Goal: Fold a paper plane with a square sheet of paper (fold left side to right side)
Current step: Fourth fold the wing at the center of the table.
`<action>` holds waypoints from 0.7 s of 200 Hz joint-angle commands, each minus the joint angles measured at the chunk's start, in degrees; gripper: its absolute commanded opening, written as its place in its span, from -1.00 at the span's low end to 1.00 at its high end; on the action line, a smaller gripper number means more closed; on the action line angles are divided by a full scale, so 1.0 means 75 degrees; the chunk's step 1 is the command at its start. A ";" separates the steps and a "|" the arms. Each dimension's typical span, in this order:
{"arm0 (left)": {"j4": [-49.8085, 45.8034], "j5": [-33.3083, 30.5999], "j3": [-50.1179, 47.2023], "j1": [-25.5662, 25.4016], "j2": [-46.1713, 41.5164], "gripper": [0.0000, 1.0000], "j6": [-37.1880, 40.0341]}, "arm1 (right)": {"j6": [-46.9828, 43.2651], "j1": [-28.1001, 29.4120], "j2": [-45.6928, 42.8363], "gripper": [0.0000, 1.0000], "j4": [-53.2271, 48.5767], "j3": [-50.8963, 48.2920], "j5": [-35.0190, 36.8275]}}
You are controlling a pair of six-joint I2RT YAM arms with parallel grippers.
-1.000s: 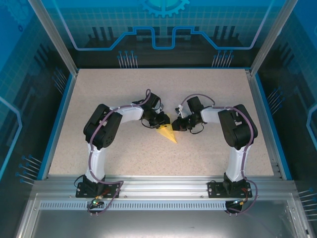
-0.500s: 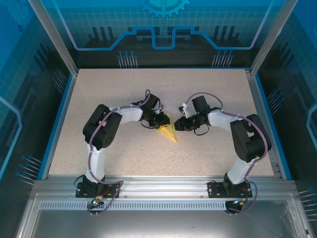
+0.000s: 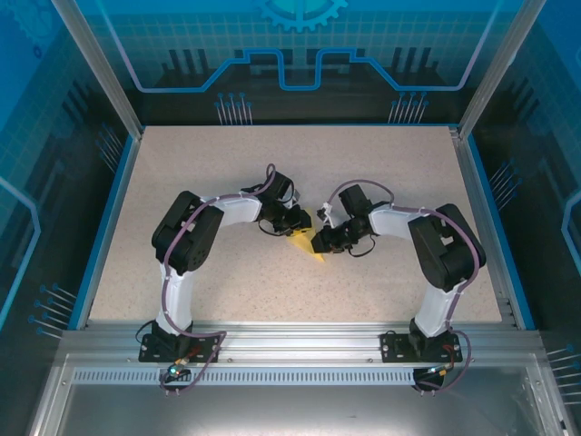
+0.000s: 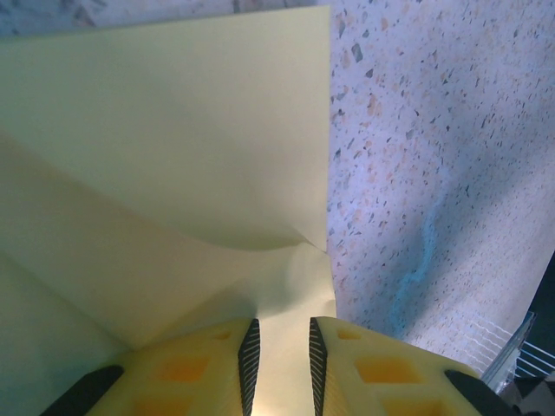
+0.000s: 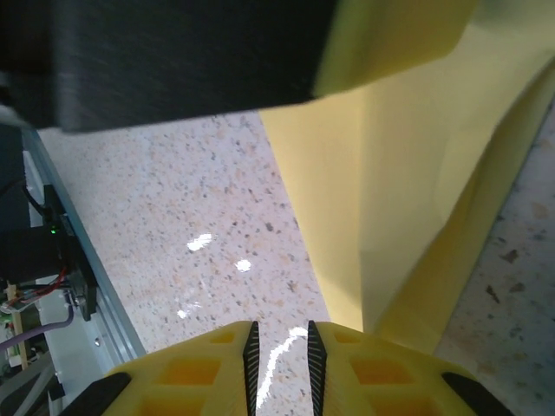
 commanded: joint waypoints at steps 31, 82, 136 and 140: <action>-0.0497 -0.0521 -0.0278 -0.0072 0.0240 -0.46 0.0103 | -0.0148 0.0107 0.0335 -0.53 -0.0610 0.0075 0.0332; -0.0533 -0.0557 -0.0263 -0.0074 0.0243 -0.46 0.0105 | -0.0117 0.0105 0.0366 -0.53 -0.0708 0.0090 0.0572; -0.0547 -0.0578 -0.0234 -0.0080 0.0241 -0.46 0.0105 | -0.0223 0.0083 -0.0188 -0.48 -0.0922 0.0181 0.0692; -0.0542 -0.0569 -0.0237 -0.0078 0.0241 -0.46 0.0106 | -0.0223 0.0086 -0.0251 -0.47 -0.0941 0.0181 0.0715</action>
